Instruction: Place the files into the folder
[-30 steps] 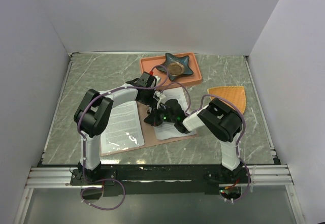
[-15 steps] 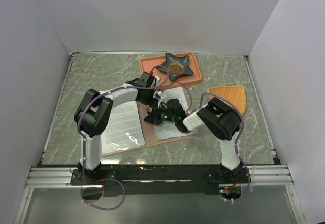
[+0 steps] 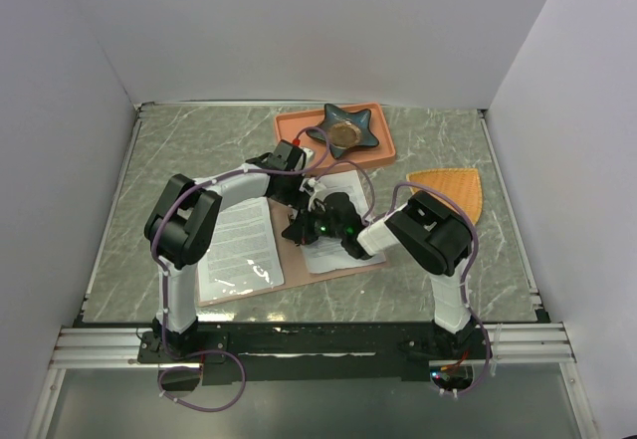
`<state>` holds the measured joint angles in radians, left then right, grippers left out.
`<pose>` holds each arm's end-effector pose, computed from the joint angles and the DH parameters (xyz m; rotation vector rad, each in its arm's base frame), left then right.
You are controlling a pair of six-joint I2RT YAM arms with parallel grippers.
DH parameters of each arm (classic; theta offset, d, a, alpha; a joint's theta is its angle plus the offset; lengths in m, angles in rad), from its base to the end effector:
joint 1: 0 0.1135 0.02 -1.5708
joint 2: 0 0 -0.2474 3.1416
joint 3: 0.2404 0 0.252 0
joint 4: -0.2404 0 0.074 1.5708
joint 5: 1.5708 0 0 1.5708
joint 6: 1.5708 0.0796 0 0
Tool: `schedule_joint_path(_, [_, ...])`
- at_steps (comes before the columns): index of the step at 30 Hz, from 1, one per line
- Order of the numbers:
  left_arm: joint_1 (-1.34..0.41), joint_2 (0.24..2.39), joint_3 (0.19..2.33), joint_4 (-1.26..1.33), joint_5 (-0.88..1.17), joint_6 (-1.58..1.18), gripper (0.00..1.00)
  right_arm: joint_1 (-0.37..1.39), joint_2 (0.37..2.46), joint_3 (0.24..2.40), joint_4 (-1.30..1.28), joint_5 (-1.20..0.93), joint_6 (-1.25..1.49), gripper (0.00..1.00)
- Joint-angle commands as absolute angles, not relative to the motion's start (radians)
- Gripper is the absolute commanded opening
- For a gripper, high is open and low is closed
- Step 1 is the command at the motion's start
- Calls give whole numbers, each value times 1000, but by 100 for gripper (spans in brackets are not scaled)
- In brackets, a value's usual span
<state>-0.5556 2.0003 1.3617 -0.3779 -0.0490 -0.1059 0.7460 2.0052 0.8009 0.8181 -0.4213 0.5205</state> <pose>0.3726 -0.2267 0.1102 0.5612 2.5348 -0.1797 0.2744 0.2979 0.0757 -0.5402 2.0667 1.2064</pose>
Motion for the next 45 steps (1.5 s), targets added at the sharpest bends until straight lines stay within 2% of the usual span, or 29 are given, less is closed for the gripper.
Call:
schedule_joint_path(1, [-552,2068,1315,-437,-66,-87,96,753,2088,744,436,-288,446,0])
schedule_joint_path(45, [-545,2075,1327,-440,-72,-87,95,784,2083,681,397,-261,515,0])
